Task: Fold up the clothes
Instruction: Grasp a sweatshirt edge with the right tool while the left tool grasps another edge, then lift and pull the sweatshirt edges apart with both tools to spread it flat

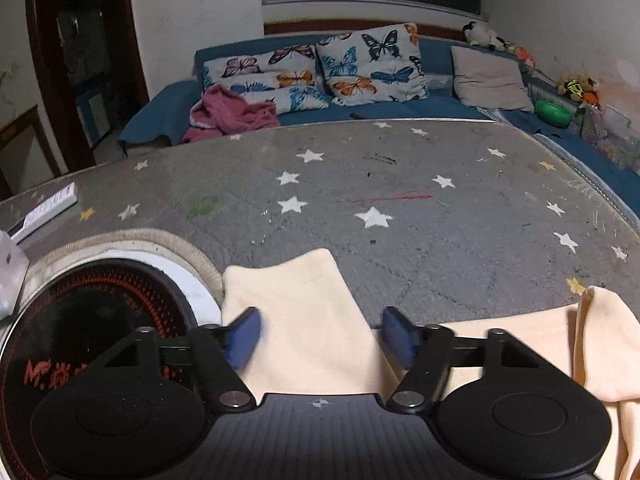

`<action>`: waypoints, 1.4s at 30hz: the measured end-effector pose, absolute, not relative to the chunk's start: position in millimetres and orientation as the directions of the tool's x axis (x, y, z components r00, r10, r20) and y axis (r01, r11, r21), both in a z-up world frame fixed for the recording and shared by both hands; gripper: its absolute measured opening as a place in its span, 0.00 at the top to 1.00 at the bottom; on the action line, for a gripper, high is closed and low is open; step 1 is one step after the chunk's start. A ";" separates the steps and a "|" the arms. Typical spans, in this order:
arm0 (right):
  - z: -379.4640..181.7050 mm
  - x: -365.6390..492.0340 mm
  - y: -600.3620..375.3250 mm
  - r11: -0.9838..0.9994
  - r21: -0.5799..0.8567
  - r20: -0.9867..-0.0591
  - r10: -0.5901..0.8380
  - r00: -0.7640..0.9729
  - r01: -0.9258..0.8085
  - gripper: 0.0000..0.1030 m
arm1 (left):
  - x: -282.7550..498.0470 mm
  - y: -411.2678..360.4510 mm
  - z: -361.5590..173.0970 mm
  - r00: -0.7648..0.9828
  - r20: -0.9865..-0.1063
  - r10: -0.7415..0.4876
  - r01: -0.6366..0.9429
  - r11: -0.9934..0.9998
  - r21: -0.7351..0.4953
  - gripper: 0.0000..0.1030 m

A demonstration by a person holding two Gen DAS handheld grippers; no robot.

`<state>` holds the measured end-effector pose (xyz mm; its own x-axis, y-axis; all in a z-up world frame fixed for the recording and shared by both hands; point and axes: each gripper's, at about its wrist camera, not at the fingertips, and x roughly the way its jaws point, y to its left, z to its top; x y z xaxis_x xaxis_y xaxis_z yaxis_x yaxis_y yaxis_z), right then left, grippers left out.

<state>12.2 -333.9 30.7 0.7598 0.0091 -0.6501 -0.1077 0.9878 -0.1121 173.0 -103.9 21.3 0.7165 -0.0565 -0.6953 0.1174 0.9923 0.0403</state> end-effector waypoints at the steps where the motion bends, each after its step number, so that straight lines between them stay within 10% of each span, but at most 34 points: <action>1: 31.3 14.5 -330.4 0.984 -0.131 -0.645 0.008 0.764 -0.121 0.63 | 172.7 -102.0 21.3 0.719 -0.692 -0.060 0.121 0.992 0.040 0.53; 4: 26.5 25.7 -318.2 0.965 -0.183 -0.654 0.021 0.756 -0.185 0.57 | 170.6 -95.5 23.1 0.722 -0.688 -0.076 0.128 0.991 0.025 0.69; 9: 16.6 38.9 -312.4 0.962 -0.179 -0.678 0.033 0.734 -0.208 0.88 | 165.1 -85.8 30.3 0.731 -0.675 -0.100 0.137 0.991 0.002 0.95; 32: 39.5 -81.2 -426.5 0.971 0.013 -0.596 -0.184 0.782 0.239 0.94 | 10.3 42.0 120.7 0.869 -0.490 -0.069 -0.026 0.983 -0.184 0.97; 42: 22.0 -101.2 -452.0 0.942 0.039 -0.642 -0.233 0.730 0.335 0.82 | -59.0 119.5 73.3 0.770 -0.633 0.076 -0.233 0.958 -0.168 0.97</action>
